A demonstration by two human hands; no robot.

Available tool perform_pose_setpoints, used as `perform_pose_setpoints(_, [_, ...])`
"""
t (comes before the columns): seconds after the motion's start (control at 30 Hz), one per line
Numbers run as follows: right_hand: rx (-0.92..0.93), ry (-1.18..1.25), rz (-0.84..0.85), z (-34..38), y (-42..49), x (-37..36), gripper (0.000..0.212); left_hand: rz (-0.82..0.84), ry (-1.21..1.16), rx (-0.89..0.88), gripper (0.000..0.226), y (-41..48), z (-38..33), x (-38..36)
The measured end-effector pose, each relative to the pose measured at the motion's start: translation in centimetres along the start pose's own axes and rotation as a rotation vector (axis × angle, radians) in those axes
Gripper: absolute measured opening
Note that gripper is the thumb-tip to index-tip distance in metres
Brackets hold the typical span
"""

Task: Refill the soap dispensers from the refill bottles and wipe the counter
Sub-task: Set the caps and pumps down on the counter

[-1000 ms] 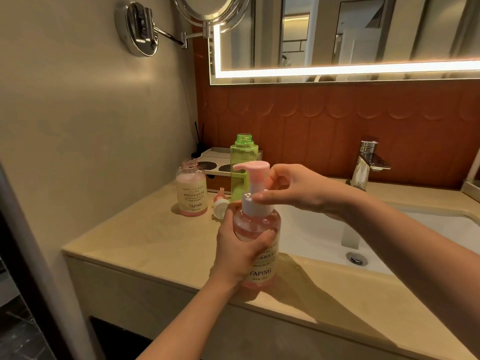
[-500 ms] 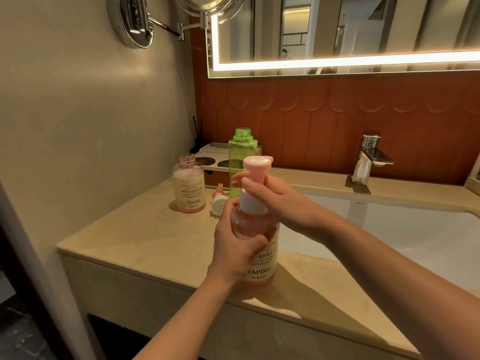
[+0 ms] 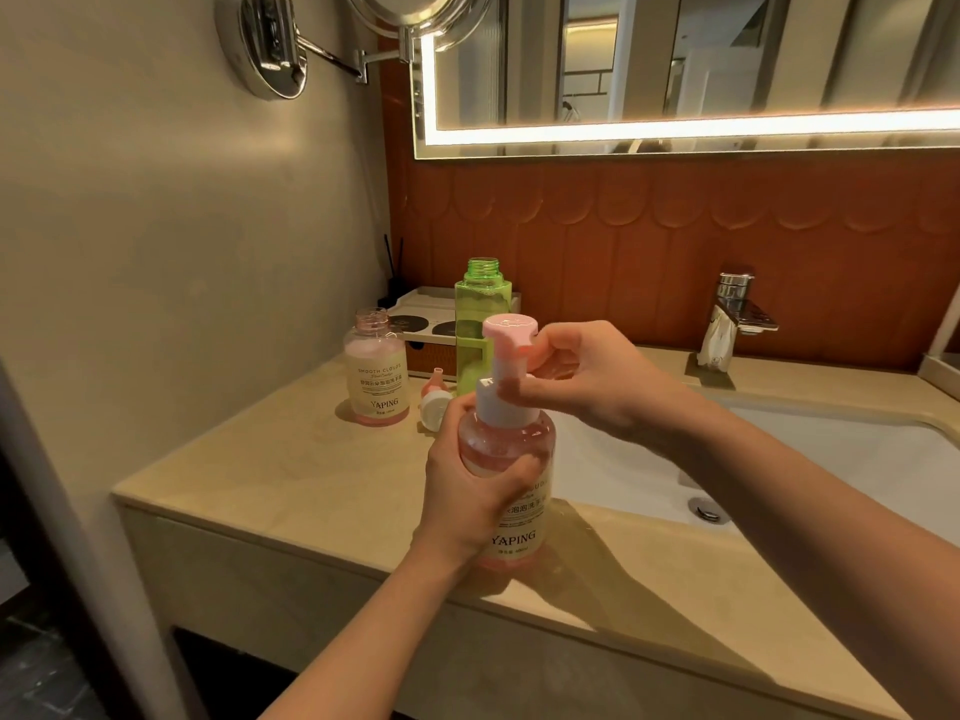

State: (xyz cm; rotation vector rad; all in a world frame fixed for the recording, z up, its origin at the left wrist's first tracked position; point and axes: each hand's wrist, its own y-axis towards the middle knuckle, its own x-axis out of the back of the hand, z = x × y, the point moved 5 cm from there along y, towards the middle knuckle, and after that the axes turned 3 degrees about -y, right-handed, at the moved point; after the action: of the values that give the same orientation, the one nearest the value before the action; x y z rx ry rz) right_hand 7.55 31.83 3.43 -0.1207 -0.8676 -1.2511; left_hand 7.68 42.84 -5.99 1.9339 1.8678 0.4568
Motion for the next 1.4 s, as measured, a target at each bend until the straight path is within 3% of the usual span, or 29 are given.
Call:
perform_pose_setpoints(0.13, [-0.101,-0.025,0.119,-0.5,1.2,-1.1,0.052,0.008,-0.016,0.04,0.067,-0.1,0.4,0.1])
perform_pose_setpoints(0.27, [-0.106,0.072,0.229,0.0,1.8,-2.7,0.023,0.004,-0.007,0.05,0.064,0.2,0.7,0.3])
perform_pose_setpoints(0.47, [-0.058,0.227,0.093,0.4,1.0,-3.7,0.016,-0.042,-0.019,0.059,0.071,0.2,1.1,0.5])
perform_pose_setpoints(0.6, [-0.07,0.316,0.19,0.0,-0.7,-3.4,0.007,-0.016,0.01,0.037,0.068,0.1,0.6,0.4])
perform_pose_setpoints(0.7, [-0.036,0.255,0.214,-0.4,-2.0,-2.9,0.017,-0.007,0.004,0.017,0.064,0.1,0.4,0.3])
perform_pose_setpoints(0.83, [0.052,0.067,0.068,-0.5,-2.1,-1.5,0.022,-0.005,-0.009,-0.002,0.065,0.1,0.5,0.3])
perform_pose_setpoints(1.1, [-0.022,-0.052,-0.092,-0.4,-0.2,-0.6,0.059,-0.012,0.001,-0.011,0.069,0.0,0.5,0.2])
perform_pose_setpoints(1.23, [-0.07,0.047,-0.004,-0.5,0.9,-2.6,0.051,-0.015,0.0,0.003,0.065,0.2,0.9,0.4])
perform_pose_setpoints(1.3, [-0.088,0.044,-0.044,-0.8,1.4,-3.7,0.062,-0.023,0.002,0.006,0.062,0.3,1.0,0.4])
perform_pose_setpoints(1.4, [-0.086,0.125,-0.105,-0.8,1.3,-4.3,0.059,0.0,0.014,-0.007,0.061,0.4,0.8,0.2])
